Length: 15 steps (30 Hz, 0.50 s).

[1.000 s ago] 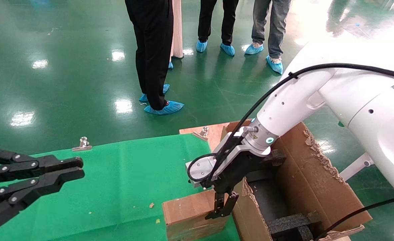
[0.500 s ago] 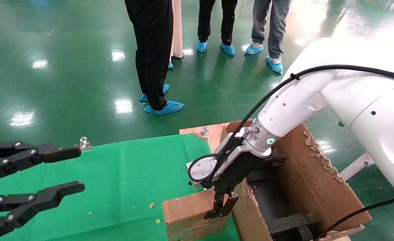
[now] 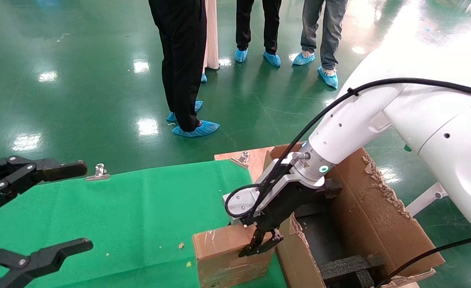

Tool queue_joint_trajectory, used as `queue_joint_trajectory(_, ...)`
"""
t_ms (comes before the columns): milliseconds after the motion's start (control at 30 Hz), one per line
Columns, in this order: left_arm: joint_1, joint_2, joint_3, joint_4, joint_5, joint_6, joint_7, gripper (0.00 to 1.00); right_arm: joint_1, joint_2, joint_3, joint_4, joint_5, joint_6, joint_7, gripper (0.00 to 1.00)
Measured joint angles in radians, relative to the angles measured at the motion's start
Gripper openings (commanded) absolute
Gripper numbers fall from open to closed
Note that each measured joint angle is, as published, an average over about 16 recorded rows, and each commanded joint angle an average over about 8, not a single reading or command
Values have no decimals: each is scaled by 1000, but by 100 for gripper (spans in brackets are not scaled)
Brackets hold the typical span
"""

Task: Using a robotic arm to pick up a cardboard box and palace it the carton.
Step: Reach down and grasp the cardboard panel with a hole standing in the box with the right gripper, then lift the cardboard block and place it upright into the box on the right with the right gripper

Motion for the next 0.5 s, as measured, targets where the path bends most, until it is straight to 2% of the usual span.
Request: queue_joint_trajectory(500, 0, 0, 0, 0, 0, 0, 0, 100, 4, 4, -4, -3, 11, 2, 3, 0)
